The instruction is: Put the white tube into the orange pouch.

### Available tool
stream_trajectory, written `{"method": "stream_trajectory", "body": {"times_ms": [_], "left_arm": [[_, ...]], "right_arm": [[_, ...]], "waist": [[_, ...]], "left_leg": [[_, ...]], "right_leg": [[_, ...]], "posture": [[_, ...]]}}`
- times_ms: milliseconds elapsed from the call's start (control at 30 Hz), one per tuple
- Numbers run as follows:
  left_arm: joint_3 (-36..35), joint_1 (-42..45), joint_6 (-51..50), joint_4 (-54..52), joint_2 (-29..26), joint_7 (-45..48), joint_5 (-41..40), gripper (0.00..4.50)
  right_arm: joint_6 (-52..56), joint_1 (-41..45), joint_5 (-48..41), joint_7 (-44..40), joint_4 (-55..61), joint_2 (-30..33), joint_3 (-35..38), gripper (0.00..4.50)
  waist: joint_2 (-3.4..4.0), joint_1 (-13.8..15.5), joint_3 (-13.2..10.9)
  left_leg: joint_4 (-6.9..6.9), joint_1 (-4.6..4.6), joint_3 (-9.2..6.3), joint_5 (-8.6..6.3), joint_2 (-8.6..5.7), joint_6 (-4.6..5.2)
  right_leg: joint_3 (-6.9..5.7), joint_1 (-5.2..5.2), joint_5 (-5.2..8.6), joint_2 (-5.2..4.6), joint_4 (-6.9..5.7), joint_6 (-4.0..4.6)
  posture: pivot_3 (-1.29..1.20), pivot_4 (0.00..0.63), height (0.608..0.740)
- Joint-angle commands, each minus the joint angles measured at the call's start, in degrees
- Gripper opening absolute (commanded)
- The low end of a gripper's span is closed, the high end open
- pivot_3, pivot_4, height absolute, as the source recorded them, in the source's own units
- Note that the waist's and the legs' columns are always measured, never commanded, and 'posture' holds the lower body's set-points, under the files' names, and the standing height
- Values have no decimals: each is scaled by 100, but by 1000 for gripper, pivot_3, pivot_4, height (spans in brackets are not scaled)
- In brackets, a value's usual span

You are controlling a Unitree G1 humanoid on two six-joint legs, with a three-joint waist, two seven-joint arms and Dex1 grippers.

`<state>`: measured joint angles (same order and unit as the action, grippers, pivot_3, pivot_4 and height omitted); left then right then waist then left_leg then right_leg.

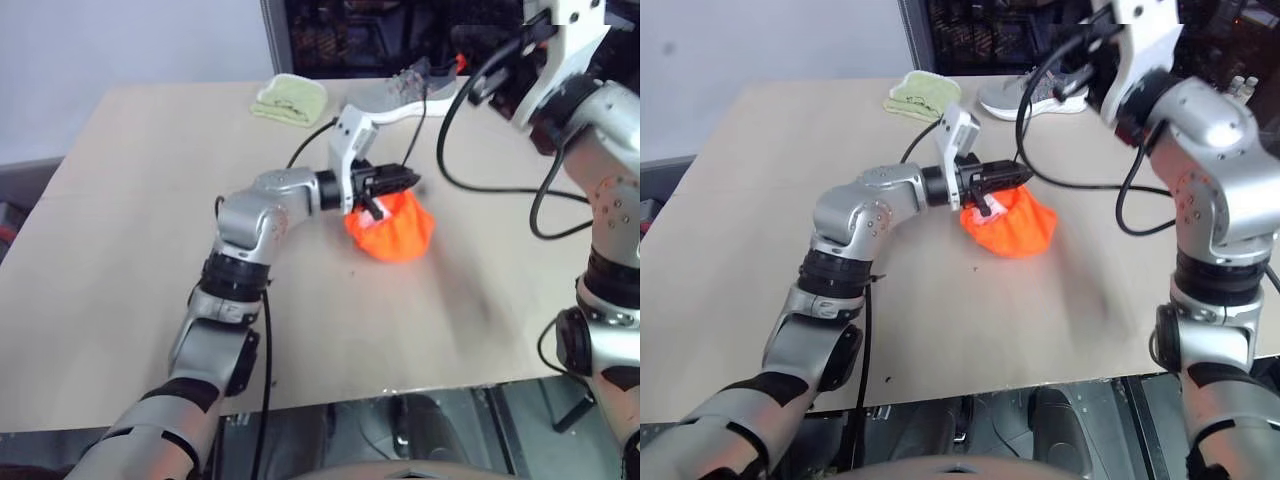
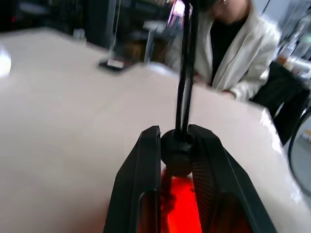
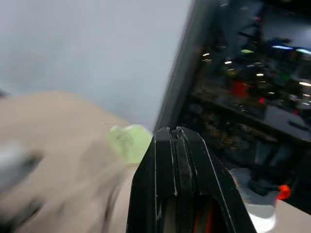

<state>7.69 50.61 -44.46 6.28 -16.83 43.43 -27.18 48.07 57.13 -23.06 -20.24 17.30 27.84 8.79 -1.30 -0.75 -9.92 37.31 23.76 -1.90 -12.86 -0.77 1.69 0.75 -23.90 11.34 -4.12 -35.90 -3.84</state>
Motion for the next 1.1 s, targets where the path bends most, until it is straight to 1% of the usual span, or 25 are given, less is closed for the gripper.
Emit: {"method": "stream_trajectory", "body": {"times_ms": [33, 133, 200, 267, 333, 367, 467, 533, 567, 600, 667, 800, 900, 1000, 1100], "left_arm": [[56, -193, -64, -201, -150, 32, 102, 629], [59, -504, -264, -498, -279, 25, 59, 629], [25, -583, -185, -583, -260, -38, 93, 629], [-173, -538, -239, -621, -140, -134, -54, 629], [-304, -489, -268, -695, -81, -122, -184, 629], [-356, -483, -261, -749, -72, -100, -245, 629], [-543, -503, -210, -943, -65, 0, -476, 587], [-693, -469, -258, -1047, -69, 41, -674, 587], [-766, -405, -275, -1040, -62, 37, -756, 587], [-830, -330, -292, -1000, -50, 15, -812, 587], [-854, -116, -163, -823, -79, 51, -756, 587], [-1228, 438, -17, -434, -54, 175, -997, 587], [-1218, 508, -43, -322, -198, 478, -1071, 587], [-1018, 372, 14, -359, -434, 908, -992, 587], [-1014, 410, -136, -388, -501, 1033, -1116, 587]], "right_arm": [[-359, 543, 37, 541, -296, -26, 687, 0], [-553, 777, 96, 800, -594, 10, 901, 0], [-450, 709, 21, 699, -561, 83, 839, 0], [-111, 322, -185, 265, -244, 278, 569, 0], [172, -256, -314, -249, 242, 619, 108, 0], [325, -512, -432, -288, 416, 588, 34, 0], [674, -1184, -743, -379, 767, 482, -139, 800], [757, -1640, -800, -603, 1038, 620, -421, 1683], [805, -1765, -841, -530, 1092, 534, -409, 2134], [835, -1834, -874, -455, 1105, 455, -371, 2134], [759, -1936, -785, -465, 1106, 510, -440, 2134], [966, -1842, -1016, -376, 1071, 353, -258, 2134], [973, -1777, -1063, -317, 1058, 303, -236, 2134], [108, -1793, -137, -477, 1123, 743, -1032, 2134], [-379, -1707, 306, -437, 1016, 681, -1413, 2134]], "waist": [[0, 10, 0], [0, 11, 0], [1, 12, -1], [1, 26, -1], [2, 17, -1], [1, 15, -1], [2, -19, -1], [2, -11, -1], [2, -9, -1], [2, -12, -1], [2, -1, -2], [1, 11, -1], [1, 0, -1], [2, -14, -2], [1, -9, -2]], "left_leg": [[0, 1, 0, 0, 0, 0], [-3, 1, 0, 0, -1, 0], [-4, 3, 0, 0, -1, 0], [-4, 6, 1, 0, -1, 0], [-3, 6, 2, -1, 1, 1], [-4, 6, 1, -1, -1, 1], [-3, 1, 1, -1, 3, 2], [-2, 0, 2, -1, 4, 2], [-1, 1, -1, -1, 4, 2], [-1, 1, -1, -1, 4, 2], [2, 1, 1, -1, 4, 2], [7, -1, -2, -1, 1, 2], [6, 0, -2, -1, 1, 2], [2, -1, 1, -1, 1, 2], [1, 3, 6, -1, 2, 1]], "right_leg": [[-1, 0, 0, 0, 0, 0], [-2, 1, 0, -1, 4, 0], [0, 0, 0, -1, 6, 0], [-1, -2, 0, -2, 6, 0], [-4, 1, 0, -3, 8, 0], [-3, 2, 0, -3, 7, 0], [1, 3, 0, -2, 6, 0], [3, 2, 0, -1, 2, 0], [0, 2, 0, -1, 2, 0], [0, 2, 0, 0, 3, 0], [2, 2, 0, -1, 2, 0], [-9, 11, 0, 0, 5, -1], [-8, 10, 1, 1, 6, -1], [-2, 7, 1, 2, 7, -1], [-4, 4, 1, 2, 10, -1]], "posture": [[0, 150, 740], [0, 150, 740], [0, 150, 740], [0, 150, 740], [0, 150, 740], [0, 150, 740], [0, 150, 740], [0, 150, 740], [0, 150, 740], [0, 150, 740], [0, 150, 740], [0, 150, 740], [0, 150, 740], [0, 150, 740], [0, 150, 740]]}}
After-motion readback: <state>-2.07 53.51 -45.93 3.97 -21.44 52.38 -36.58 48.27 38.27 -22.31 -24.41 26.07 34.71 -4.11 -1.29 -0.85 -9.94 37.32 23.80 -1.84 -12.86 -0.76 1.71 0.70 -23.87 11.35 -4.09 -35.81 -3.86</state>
